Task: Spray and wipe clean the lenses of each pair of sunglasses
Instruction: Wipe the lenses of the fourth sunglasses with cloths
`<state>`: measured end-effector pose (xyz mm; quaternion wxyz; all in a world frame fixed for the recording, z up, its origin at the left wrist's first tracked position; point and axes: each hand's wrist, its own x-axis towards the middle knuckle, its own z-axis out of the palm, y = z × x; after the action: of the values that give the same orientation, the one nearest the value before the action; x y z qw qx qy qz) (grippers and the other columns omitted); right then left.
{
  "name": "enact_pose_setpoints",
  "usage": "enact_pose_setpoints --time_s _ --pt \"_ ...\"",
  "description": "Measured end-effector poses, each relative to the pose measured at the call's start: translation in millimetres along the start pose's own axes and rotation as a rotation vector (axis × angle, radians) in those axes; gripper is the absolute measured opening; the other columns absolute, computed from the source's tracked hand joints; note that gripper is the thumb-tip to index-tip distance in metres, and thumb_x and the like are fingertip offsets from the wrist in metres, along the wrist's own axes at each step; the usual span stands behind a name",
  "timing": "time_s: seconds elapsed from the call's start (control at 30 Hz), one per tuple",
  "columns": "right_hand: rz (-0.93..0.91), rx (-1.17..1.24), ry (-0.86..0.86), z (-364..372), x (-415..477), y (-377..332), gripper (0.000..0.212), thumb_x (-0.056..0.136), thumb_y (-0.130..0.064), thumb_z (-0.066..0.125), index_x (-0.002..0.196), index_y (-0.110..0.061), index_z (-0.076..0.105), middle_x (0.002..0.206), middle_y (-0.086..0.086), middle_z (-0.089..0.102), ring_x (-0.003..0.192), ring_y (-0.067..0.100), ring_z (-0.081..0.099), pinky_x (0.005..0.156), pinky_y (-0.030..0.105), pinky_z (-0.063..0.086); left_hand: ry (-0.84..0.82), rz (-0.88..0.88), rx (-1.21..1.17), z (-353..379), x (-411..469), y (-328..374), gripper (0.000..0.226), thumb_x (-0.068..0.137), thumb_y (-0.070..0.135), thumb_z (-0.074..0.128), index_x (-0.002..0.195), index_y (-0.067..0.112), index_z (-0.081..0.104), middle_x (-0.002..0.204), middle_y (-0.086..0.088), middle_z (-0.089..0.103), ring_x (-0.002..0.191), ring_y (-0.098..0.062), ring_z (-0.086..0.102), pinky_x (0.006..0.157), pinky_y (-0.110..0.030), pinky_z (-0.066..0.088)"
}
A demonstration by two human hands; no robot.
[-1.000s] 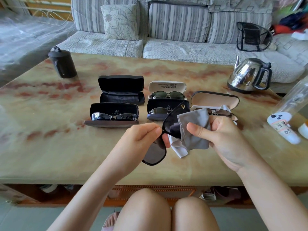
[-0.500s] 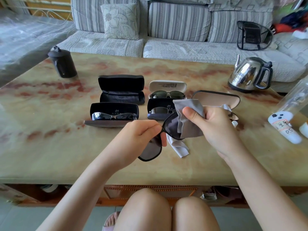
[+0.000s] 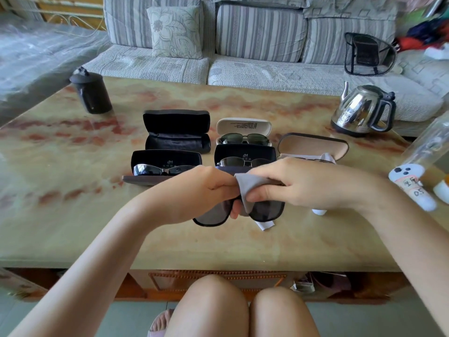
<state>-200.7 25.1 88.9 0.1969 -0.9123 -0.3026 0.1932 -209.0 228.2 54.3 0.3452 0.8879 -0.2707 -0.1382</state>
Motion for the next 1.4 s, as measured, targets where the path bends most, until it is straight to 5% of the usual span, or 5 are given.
enact_pose_setpoints --time_s 0.2,0.47,0.87,1.27,1.4 --pt "-0.020 0.266 -0.140 -6 -1 -11 0.068 0.093 -0.065 0.023 0.093 -0.019 0.074 0.094 -0.002 0.075 0.095 0.015 0.069 0.093 0.029 0.049 -0.033 0.015 -0.028 -1 -2 3 0.031 0.101 0.023 0.045 0.091 0.011 0.073 0.087 0.008 0.072 0.083 -0.003 0.064 0.083 -0.017 0.046" --pt "0.014 0.149 0.009 -2 0 -4 0.015 0.082 -0.035 0.074 0.084 -0.021 0.071 0.081 0.001 0.073 0.080 0.024 0.068 0.081 0.047 0.051 -0.029 0.019 0.027 -1 -1 10 0.034 0.100 0.023 0.046 0.079 0.017 0.071 0.074 0.012 0.066 0.072 -0.001 0.058 0.070 -0.013 0.041" --pt "-0.062 0.477 -0.034 -16 -22 26 0.022 0.090 0.003 0.058 0.110 -0.003 0.067 0.080 -0.006 0.072 0.069 0.002 0.063 0.066 0.008 0.045 -0.030 0.050 -0.019 -8 -5 6 0.039 0.101 0.039 0.041 0.079 0.025 0.070 0.083 -0.009 0.061 0.080 -0.030 0.056 0.085 -0.052 0.045" --pt "0.002 1.122 0.735 38 -25 35 0.026 0.087 -0.026 0.053 0.084 -0.012 0.073 0.085 -0.001 0.074 0.087 0.010 0.069 0.095 0.027 0.051 0.242 0.014 -0.227 -3 -8 -11 0.041 0.103 0.024 0.042 0.078 0.013 0.072 0.079 0.009 0.068 0.077 -0.009 0.061 0.078 -0.020 0.042" --pt "0.023 1.015 0.735 60 -16 19 0.029 0.088 -0.039 0.061 0.085 -0.015 0.075 0.082 0.005 0.068 0.088 0.018 0.065 0.108 0.044 0.040 0.249 0.020 -0.212 7 -4 -6 0.042 0.097 0.037 0.040 0.082 0.013 0.071 0.084 -0.010 0.066 0.085 -0.038 0.056 0.085 -0.051 0.044"
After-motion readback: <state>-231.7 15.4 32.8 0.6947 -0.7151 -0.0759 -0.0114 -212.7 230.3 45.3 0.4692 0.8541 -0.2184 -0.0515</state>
